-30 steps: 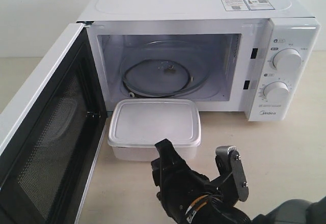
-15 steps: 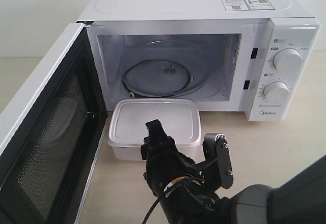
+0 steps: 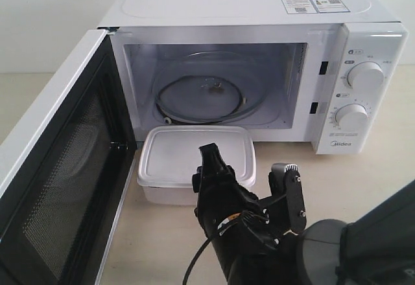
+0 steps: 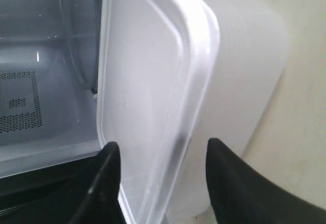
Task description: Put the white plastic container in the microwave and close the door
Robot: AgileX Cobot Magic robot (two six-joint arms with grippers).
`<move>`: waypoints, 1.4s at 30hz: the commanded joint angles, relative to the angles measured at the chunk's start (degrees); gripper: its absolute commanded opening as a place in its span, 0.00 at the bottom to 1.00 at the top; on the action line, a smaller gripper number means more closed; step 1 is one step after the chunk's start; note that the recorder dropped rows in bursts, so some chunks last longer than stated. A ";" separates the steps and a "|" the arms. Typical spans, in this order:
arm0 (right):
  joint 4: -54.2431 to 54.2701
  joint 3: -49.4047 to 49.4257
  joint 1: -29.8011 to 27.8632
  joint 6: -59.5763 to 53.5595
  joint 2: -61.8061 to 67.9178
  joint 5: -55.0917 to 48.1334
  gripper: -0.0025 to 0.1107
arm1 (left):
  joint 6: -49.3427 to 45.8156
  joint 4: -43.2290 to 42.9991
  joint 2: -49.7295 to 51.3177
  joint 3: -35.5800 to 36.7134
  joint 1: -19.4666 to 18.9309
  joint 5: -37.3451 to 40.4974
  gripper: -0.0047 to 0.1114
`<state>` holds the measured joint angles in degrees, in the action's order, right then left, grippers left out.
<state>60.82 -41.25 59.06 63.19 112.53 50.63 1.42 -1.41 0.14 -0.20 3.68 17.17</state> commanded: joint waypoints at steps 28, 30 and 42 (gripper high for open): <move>1.60 -4.10 -2.00 -5.31 0.14 -5.12 0.02 | 0.42 0.31 -0.14 0.20 -0.03 -0.22 0.08; 1.60 -4.10 -2.00 -5.75 0.14 -5.12 0.02 | 0.42 0.31 -0.14 0.20 -0.03 -0.22 0.08; 0.08 -4.10 -2.00 -6.73 0.14 -5.12 0.02 | 0.42 0.31 -0.14 0.20 -0.03 -0.22 0.08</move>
<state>62.25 -45.12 57.39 58.55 112.63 43.71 1.42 -1.41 0.14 -0.20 3.68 17.17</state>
